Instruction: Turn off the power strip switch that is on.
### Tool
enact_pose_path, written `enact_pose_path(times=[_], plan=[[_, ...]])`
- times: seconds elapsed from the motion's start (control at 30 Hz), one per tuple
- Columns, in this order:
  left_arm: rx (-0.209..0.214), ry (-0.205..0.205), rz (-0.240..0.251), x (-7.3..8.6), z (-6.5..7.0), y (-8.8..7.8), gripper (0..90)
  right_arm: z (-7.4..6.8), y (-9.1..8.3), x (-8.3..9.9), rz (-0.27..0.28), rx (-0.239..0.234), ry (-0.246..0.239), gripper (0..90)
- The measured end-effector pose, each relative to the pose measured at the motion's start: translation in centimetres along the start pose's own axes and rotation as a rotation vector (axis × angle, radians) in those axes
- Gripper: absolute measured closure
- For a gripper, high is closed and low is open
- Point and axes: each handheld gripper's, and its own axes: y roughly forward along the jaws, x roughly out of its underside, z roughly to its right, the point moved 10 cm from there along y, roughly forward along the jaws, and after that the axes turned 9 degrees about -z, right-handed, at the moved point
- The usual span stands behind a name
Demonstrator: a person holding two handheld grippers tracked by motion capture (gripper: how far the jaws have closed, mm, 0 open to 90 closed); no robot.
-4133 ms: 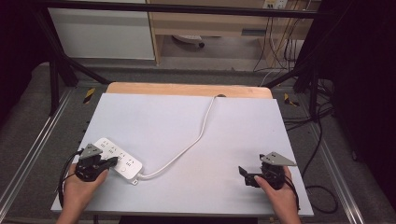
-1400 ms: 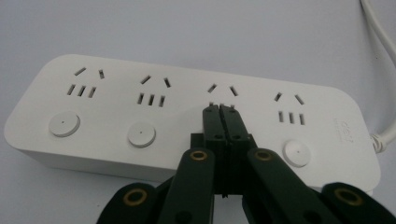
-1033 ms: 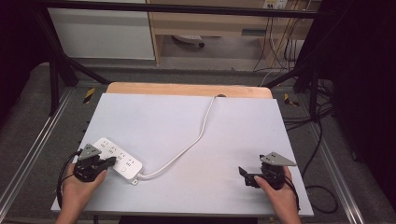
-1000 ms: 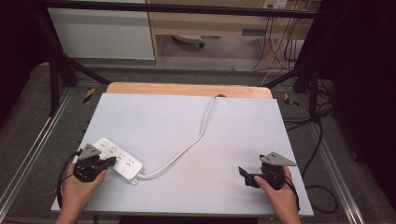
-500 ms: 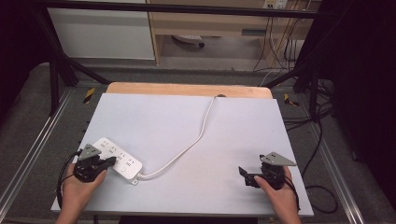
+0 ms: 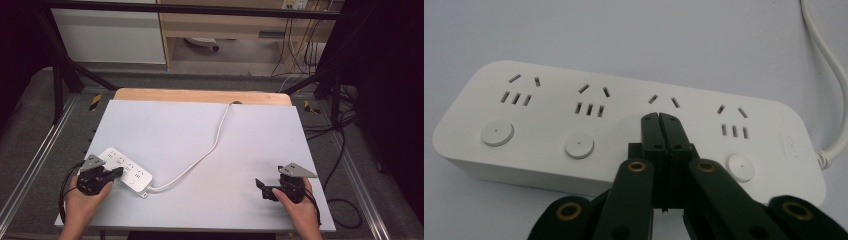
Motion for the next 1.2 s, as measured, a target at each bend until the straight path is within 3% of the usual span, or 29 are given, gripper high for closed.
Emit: enact_pose_path(times=[1.2], plan=[[-0.004,-0.017,0.021,-0.09,-0.15,-0.04,90.0,0.01,0.05,0.02,-0.002,-0.001,-0.001,3.8]])
